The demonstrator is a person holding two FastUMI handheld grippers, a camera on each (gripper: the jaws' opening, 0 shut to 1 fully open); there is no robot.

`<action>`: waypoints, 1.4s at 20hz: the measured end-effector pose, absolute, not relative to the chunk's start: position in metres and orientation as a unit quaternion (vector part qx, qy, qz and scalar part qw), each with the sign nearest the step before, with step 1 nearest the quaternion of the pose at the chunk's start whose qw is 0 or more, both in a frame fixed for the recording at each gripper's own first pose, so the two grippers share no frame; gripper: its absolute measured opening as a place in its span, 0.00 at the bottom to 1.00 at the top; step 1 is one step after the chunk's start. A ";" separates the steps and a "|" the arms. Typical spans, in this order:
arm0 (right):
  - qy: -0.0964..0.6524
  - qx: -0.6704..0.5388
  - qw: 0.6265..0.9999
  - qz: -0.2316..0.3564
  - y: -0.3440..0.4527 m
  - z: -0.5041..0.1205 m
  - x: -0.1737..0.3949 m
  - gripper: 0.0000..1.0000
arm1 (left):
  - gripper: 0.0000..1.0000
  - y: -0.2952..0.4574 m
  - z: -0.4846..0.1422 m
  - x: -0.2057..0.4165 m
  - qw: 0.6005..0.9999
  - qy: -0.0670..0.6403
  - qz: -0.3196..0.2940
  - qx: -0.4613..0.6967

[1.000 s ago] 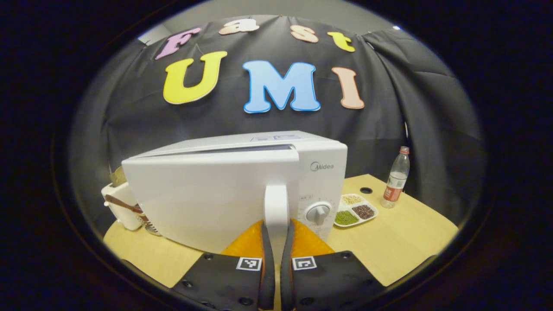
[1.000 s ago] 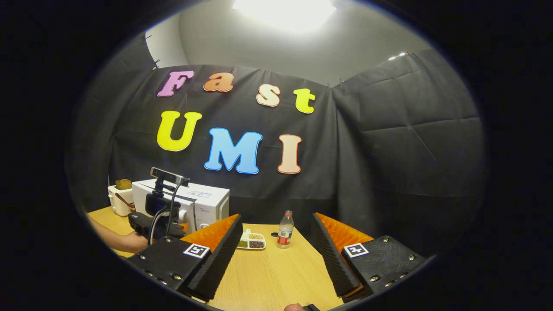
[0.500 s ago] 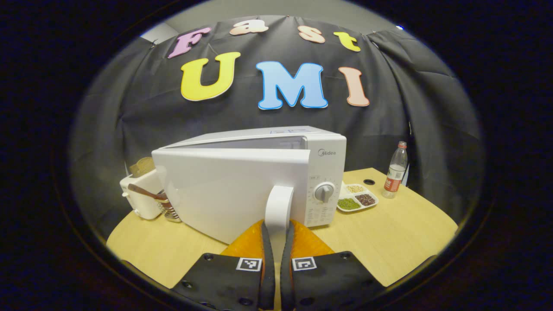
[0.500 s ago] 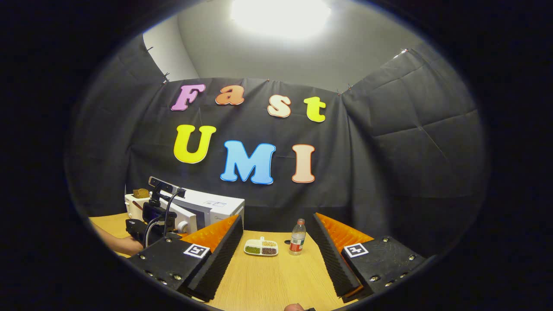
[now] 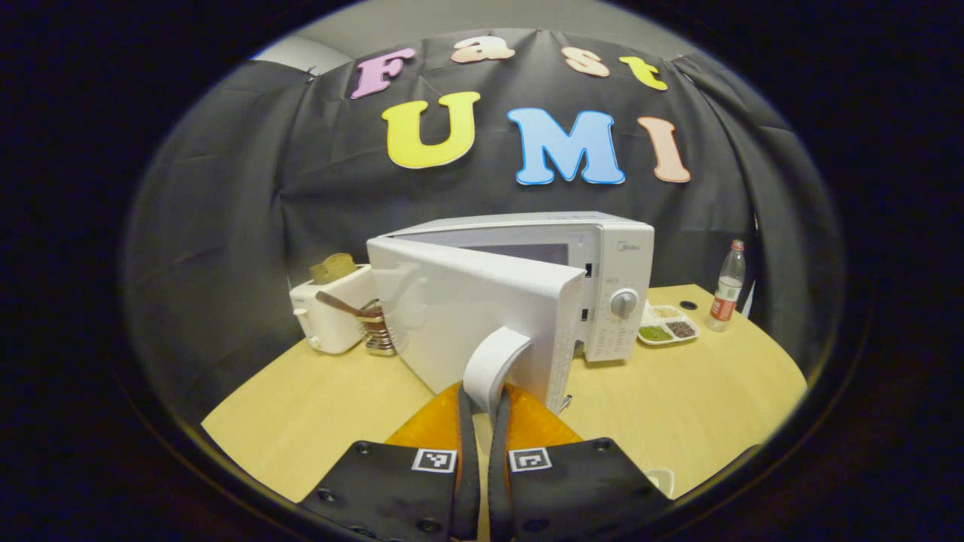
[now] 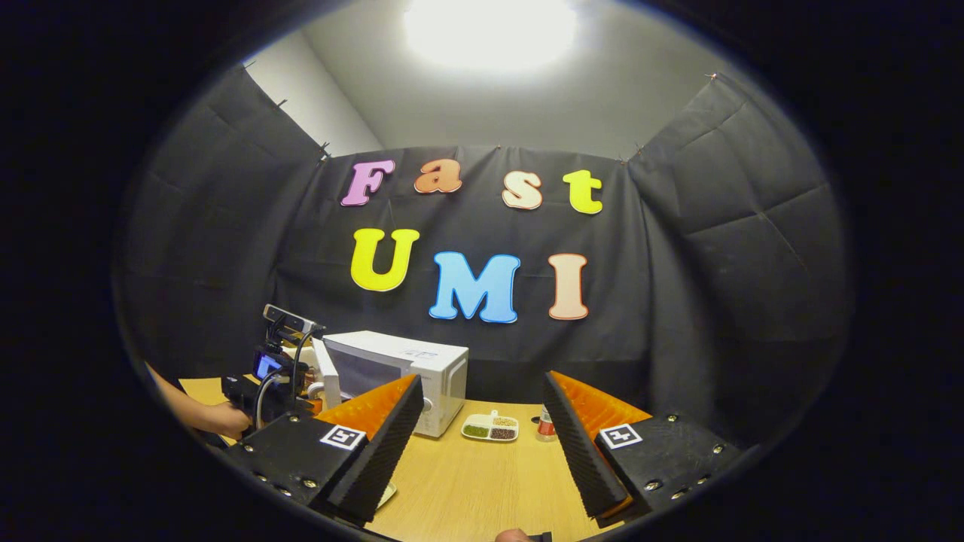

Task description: Open the microwave oven with the left hand, put the food in, and close the microwave oven.

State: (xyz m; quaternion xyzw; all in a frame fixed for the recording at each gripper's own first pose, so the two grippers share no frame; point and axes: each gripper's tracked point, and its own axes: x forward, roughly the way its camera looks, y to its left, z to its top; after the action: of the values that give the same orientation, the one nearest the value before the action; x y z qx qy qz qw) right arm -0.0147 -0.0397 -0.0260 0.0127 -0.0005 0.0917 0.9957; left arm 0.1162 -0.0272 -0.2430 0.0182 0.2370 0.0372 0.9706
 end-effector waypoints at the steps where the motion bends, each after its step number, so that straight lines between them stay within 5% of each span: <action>1: 0.000 0.015 0.995 0.097 -0.034 -0.027 -0.016 0.97 | 0.12 -0.019 -0.243 0.112 0.970 0.238 0.042 0.016; 28: 0.007 0.017 0.995 0.097 0.174 -0.014 -0.013 0.97 | 0.10 0.157 -0.251 0.062 0.973 0.226 -0.038 0.001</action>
State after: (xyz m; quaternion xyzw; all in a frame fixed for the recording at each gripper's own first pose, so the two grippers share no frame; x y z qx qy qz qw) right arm -0.0132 0.1736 -0.0138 0.0166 0.0067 0.0975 0.9951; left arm 0.0624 0.1572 -0.2512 0.0007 0.2258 -0.0376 0.9734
